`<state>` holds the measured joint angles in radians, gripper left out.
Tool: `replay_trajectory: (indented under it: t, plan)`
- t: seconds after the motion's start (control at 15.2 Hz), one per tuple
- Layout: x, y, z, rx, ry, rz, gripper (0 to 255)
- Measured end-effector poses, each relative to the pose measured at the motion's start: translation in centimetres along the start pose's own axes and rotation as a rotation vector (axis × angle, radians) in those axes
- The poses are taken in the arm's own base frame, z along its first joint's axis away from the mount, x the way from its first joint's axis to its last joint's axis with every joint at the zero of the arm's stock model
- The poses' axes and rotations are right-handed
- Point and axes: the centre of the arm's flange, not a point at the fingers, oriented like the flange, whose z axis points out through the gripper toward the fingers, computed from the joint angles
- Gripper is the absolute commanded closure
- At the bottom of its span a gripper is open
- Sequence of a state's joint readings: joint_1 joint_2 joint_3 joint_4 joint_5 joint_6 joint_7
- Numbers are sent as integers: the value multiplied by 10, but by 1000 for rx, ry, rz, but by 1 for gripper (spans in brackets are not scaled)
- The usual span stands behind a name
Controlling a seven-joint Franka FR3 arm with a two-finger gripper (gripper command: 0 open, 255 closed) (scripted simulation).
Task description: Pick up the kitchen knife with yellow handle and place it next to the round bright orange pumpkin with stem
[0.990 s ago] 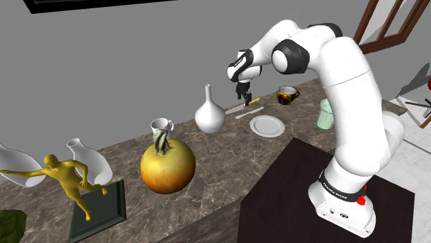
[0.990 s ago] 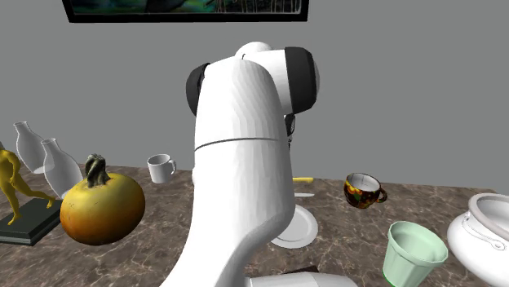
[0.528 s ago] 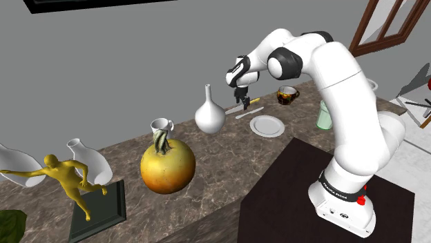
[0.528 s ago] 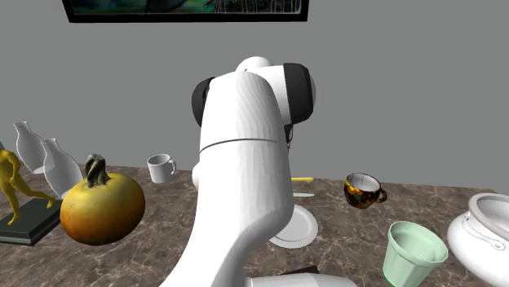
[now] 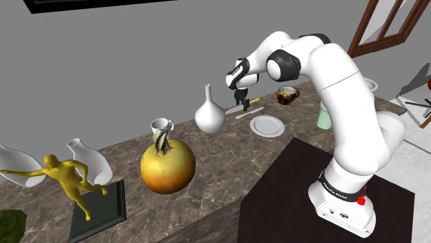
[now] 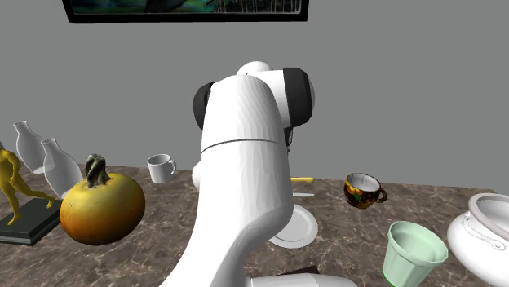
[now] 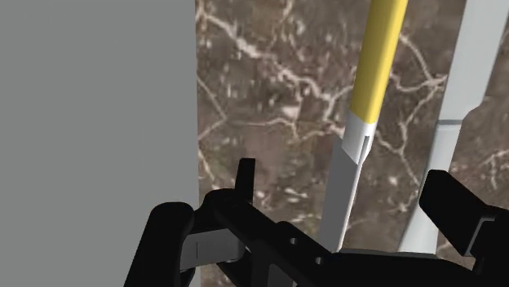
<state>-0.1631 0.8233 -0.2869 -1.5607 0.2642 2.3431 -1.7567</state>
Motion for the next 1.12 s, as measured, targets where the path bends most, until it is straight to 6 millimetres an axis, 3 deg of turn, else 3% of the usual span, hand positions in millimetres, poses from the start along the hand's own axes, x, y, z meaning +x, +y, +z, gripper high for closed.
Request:
replay_trajectory:
  t: [0.07, 0.73, 1.12]
  plan:
    - [0, 0, 0, 0, 0, 0, 255]
    - [0, 0, 0, 0, 0, 0, 255]
    - [0, 1, -27, 0, 0, 0, 255]
